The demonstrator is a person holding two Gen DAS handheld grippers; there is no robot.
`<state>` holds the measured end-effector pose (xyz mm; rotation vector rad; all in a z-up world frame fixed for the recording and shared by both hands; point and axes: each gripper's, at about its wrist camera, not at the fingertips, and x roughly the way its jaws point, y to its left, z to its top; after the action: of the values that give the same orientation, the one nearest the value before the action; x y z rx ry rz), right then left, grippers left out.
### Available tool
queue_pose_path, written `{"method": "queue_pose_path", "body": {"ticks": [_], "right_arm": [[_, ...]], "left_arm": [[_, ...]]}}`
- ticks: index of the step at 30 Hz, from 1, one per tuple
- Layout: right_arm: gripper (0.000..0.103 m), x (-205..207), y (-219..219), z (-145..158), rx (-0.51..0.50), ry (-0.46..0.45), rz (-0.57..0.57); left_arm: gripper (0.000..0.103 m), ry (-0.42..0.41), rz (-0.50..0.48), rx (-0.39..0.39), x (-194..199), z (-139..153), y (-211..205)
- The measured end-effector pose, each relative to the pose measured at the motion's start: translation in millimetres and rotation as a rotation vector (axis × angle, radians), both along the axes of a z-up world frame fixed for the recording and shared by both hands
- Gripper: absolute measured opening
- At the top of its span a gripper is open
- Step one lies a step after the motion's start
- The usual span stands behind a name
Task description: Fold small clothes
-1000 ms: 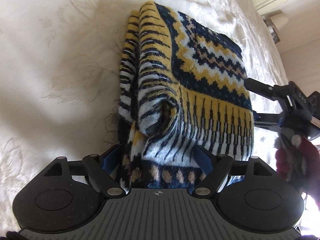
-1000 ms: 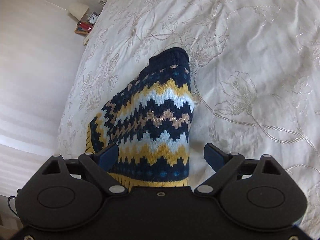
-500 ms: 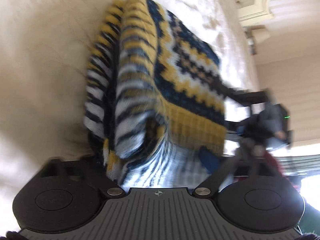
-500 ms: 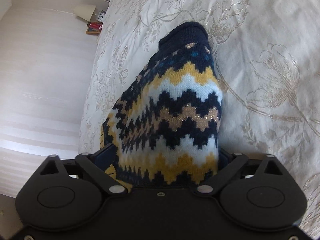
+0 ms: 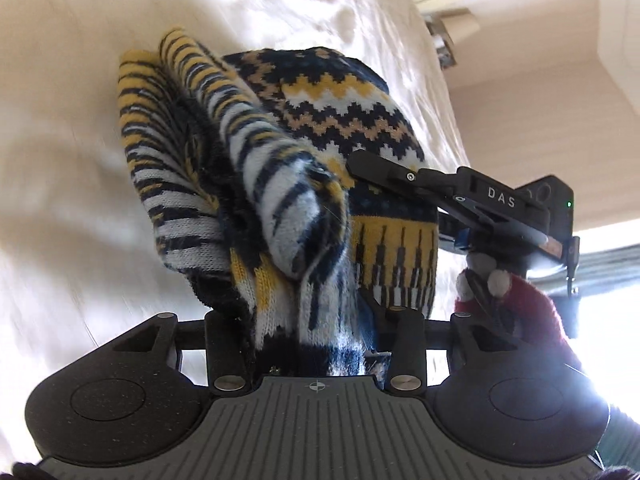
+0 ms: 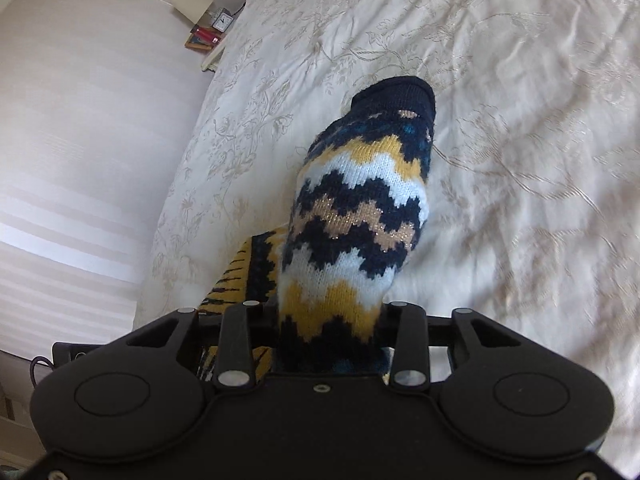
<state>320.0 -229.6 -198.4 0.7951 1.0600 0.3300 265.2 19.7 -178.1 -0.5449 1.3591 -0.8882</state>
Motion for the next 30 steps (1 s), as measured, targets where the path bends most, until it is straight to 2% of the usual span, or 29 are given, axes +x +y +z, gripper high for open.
{"method": "queue_pose_path", "body": {"ticks": [3, 5, 7, 9, 10, 12, 14, 15, 18, 22, 24, 27, 30], "right_arm": [[0.048, -15.5, -7.3, 6.8, -0.012, 0.015, 0.008], [0.052, -25.1, -12.7, 6.8, -0.046, 0.022, 0.013], [0.064, -31.6, -17.6, 1.9, -0.121, 0.051, 0.013], [0.074, -39.0, -21.8, -1.6, -0.219, 0.081, 0.012], [0.075, -41.6, -23.0, -1.2, -0.247, 0.087, 0.013], [0.077, -48.1, -31.1, 3.5, -0.250, 0.075, 0.004], [0.086, -53.3, -39.3, 9.2, -0.251, 0.056, -0.007], [0.091, -56.6, -44.2, 12.6, -0.261, 0.043, -0.010], [0.091, -60.8, -52.4, 17.1, -0.277, 0.022, -0.024], [0.092, -65.5, -60.0, 21.5, -0.295, 0.003, -0.033], [0.092, -68.2, -61.6, 22.5, -0.295, -0.003, -0.035], [0.092, -69.8, -62.7, 22.5, -0.306, -0.007, -0.035], [0.100, -68.7, -61.8, 23.2, -0.318, -0.014, -0.034]], "left_arm": [[0.041, -0.015, -0.003, 0.007, -41.1, 3.2, -13.0], [0.042, -0.012, 0.020, 0.038, -65.1, -1.5, -19.9], [0.044, -0.010, 0.056, 0.114, -83.9, -9.4, -23.6], [0.044, 0.003, 0.118, 0.256, -100.4, -20.1, -21.0], [0.045, 0.018, 0.159, 0.285, -106.8, -24.4, -16.3], [0.045, 0.047, 0.260, 0.290, -117.9, -26.1, -4.1], [0.048, 0.034, 0.312, 0.314, -126.1, -19.6, 1.1], [0.048, 0.007, 0.318, 0.335, -130.3, -15.5, 3.2], [0.048, -0.122, 0.315, 0.396, -139.0, 6.1, 4.7], [0.049, -0.301, 0.256, 0.383, -151.6, 44.3, -8.8], [0.049, -0.377, 0.220, 0.362, -150.7, 56.6, -29.8], [0.051, -0.439, 0.177, 0.348, -139.7, 60.0, -61.6], [0.051, -0.455, 0.179, 0.372, -118.7, 47.4, -81.8]]}}
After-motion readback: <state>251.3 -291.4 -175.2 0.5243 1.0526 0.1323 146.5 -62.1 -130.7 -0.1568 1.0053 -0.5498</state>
